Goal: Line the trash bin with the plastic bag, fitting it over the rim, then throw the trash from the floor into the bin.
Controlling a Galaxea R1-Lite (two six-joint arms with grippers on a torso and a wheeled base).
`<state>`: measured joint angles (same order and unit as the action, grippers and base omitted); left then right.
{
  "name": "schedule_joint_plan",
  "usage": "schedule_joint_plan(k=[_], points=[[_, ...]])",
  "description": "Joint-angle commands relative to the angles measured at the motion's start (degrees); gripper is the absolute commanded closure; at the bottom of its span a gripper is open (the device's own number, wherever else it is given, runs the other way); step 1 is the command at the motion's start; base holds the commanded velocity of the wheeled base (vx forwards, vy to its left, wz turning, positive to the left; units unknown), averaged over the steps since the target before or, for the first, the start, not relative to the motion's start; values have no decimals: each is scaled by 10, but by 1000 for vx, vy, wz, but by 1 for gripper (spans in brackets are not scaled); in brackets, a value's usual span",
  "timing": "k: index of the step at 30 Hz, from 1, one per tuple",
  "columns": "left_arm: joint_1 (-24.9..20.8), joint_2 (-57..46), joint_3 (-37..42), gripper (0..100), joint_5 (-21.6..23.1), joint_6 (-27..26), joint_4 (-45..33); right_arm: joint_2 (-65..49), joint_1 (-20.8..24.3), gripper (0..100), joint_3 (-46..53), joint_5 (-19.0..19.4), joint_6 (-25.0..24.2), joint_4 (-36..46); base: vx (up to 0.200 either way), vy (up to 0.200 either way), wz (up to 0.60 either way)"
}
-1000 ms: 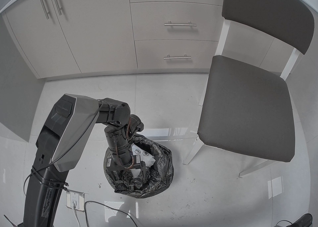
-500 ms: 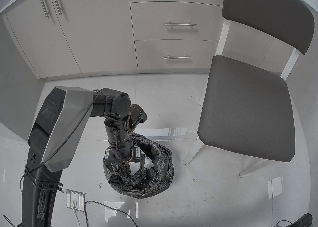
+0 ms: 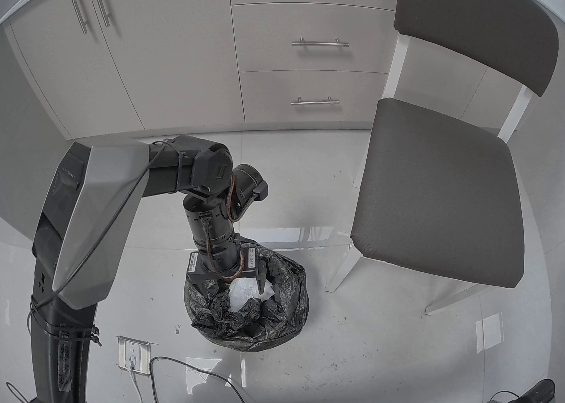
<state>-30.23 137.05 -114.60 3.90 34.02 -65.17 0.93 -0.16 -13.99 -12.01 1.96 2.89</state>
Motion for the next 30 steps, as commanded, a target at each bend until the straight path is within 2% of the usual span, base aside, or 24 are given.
schedule_joint_plan(k=[1, 10, 14, 17, 25, 30], points=[[-3, -8, 0, 100, 0, 1, 0, -9, 1, 0, 0, 1, 1, 0, 0, 0, 0], [-3, 11, 0, 100, -2, -3, 3, -9, 0, 0, 4, 11, -2, -1, 0, 0, 0], [-3, 24, 0, 100, -22, -2, 12, -9, 0, 0, 4, 27, -9, -6, 0, 0, 0], [-11, 42, 0, 100, -62, -1, 31, -9, 1, 0, 11, 43, -16, -31, 0, 0, 0], [-12, 87, 0, 100, -84, -13, 78, -9, 0, 0, 20, 44, -14, -55, 0, 0, 0], [-8, 118, 0, 100, -93, -12, 80, -9, 1, 0, 20, 44, -14, -56, 0, 0, 0]])
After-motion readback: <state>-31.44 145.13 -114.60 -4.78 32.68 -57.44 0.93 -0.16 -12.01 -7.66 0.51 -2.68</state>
